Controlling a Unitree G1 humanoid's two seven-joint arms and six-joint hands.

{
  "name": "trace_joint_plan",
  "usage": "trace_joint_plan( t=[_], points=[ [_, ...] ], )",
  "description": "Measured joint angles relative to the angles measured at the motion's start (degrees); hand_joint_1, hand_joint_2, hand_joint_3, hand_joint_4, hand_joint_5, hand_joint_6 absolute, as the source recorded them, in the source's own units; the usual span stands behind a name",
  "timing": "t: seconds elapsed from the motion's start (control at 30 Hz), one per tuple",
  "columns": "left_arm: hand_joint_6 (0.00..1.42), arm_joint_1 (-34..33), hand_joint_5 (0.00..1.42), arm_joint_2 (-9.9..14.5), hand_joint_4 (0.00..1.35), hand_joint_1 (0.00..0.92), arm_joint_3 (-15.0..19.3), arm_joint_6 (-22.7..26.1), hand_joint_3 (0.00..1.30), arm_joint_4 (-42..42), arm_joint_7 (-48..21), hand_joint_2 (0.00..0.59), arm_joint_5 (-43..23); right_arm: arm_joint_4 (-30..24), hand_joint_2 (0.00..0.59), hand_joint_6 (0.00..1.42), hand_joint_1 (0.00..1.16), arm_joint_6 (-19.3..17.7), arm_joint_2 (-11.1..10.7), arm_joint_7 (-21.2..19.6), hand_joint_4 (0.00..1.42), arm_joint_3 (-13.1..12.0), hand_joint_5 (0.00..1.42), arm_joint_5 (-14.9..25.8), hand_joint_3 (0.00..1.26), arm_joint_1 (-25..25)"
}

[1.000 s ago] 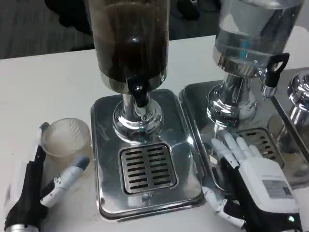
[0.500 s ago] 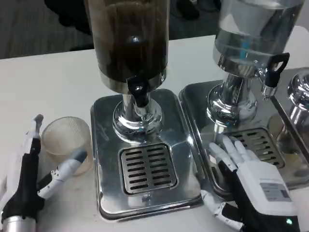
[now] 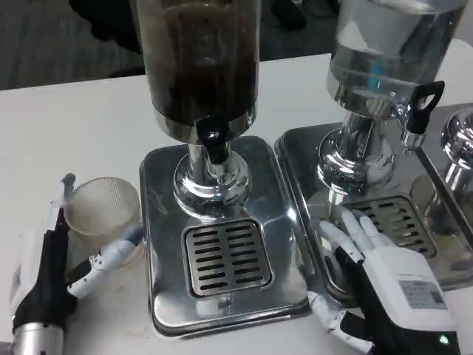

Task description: Grasp the cup under the faucet to collect the drink, then remove the cup.

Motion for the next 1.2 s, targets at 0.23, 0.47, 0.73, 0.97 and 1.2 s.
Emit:
trace_joint_plan(
  t=[0.23, 0.47, 0.73, 0.97, 1.2],
  points=[
    [0.09, -0.67, 0.08, 0.12, 0.0, 0.37, 0.01, -0.26, 0.0, 0.85, -0.52, 0.048, -0.27, -0.2, 0.506, 0.12, 0.37, 0.26, 0.36, 0.02, 0.0, 0.0, 0.01, 0.13, 0.16, 0.54],
    [0.61, -1.56, 0.46, 0.11, 0.32, 0.484, -0.36, -1.13, 0.27, 1.29, -0.36, 0.064, -0.03, -0.2, 0.505, 0.15, 0.38, 0.6, 0.93, 0.02, 0.0, 0.0, 0.03, 0.2, 0.16, 0.62],
    [0.9, -2.1, 0.76, 0.14, 0.66, 0.528, -0.68, -1.88, 0.57, 1.5, 2.67, 0.06, 0.61, -0.21, 0.488, 0.17, 0.38, 0.63, 1.75, 0.02, 0.0, 0.0, 0.04, 0.23, 0.16, 0.75],
    [0.99, -2.2, 0.86, 0.18, 0.79, 0.569, -1.4, -2.03, 0.69, 1.51, 5.84, 0.034, 2.46, -0.21, 0.488, 0.19, 0.38, 0.65, 1.95, 0.02, 0.0, 0.0, 0.05, 0.31, 0.16, 0.76],
    [1.04, -1.87, 0.92, 0.19, 0.85, 0.62, -1.69, -1.97, 0.75, 1.5, 9.14, 0.022, 4.29, -0.13, 0.488, 0.19, 0.38, 0.64, 1.95, 0.02, 0.0, 0.0, 0.05, 0.63, 0.17, 0.58]
  ],
)
